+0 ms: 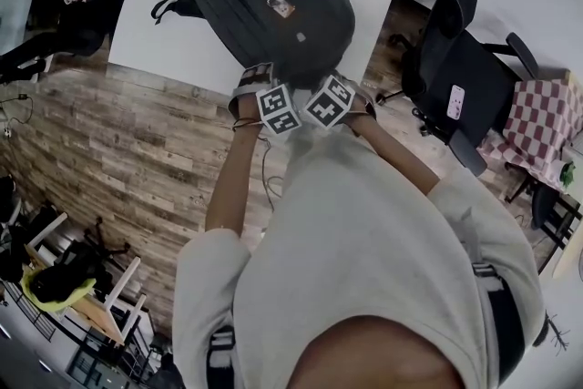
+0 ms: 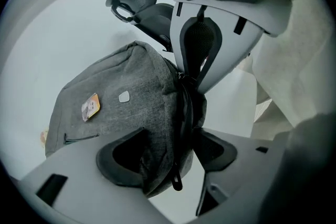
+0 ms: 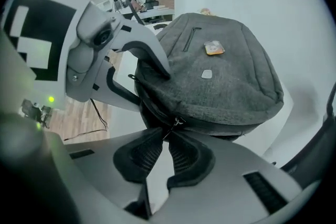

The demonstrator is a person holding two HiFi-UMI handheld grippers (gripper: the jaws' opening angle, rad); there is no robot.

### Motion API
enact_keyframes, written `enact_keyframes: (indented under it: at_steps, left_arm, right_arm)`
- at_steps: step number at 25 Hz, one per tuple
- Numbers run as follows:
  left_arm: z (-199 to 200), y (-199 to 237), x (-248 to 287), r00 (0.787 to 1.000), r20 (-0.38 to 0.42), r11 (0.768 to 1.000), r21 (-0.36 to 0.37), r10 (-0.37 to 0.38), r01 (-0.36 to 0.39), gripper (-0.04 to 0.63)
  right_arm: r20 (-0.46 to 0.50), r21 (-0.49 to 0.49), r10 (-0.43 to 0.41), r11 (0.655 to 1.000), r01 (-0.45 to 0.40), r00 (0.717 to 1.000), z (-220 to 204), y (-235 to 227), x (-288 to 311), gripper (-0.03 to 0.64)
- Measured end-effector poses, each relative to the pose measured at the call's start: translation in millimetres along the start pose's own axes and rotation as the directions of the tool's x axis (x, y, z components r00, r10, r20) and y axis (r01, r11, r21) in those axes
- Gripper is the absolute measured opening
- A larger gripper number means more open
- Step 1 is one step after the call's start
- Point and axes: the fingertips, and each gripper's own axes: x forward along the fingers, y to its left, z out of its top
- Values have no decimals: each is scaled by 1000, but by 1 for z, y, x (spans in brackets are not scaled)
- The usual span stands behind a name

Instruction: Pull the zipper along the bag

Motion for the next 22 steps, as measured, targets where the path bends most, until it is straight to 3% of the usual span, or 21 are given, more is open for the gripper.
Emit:
enact_keyframes:
  at_steps: [4,6,8,11,13,17,19,22]
  left_arm:
    - [0,-5,-5,998,22,998,-6,57,-57,311]
    - [1,-2,-12,995,37,995,-40,95,-94,324]
    - [-1,-1,-20,991,55,988,-97,125,-119,348]
    - [-6,0,-34,981,84,959,-241,174,-150,351]
    - [-7,4,-46,969,114,912,-377,221,-163,350]
    - [0,24,-72,919,189,758,-633,346,-155,348]
    - [7,39,-87,887,224,690,-711,404,-135,330]
    - [20,60,-111,836,293,624,-778,464,-74,227]
  right_arm:
    - [82,83,101,991,-108,992,-3,1,-6,64]
    - [136,106,128,984,-143,982,-1,2,-12,145]
    - [189,104,113,985,-134,976,2,2,-19,202]
    - [281,132,61,986,-101,958,6,-7,-33,202]
    - [349,156,19,985,-79,937,14,-16,-46,193]
    - [466,188,-65,982,-27,882,33,-39,-72,164]
    - [505,204,-100,979,-6,857,42,-52,-82,145]
    - [551,237,-155,971,24,820,57,-74,-100,110]
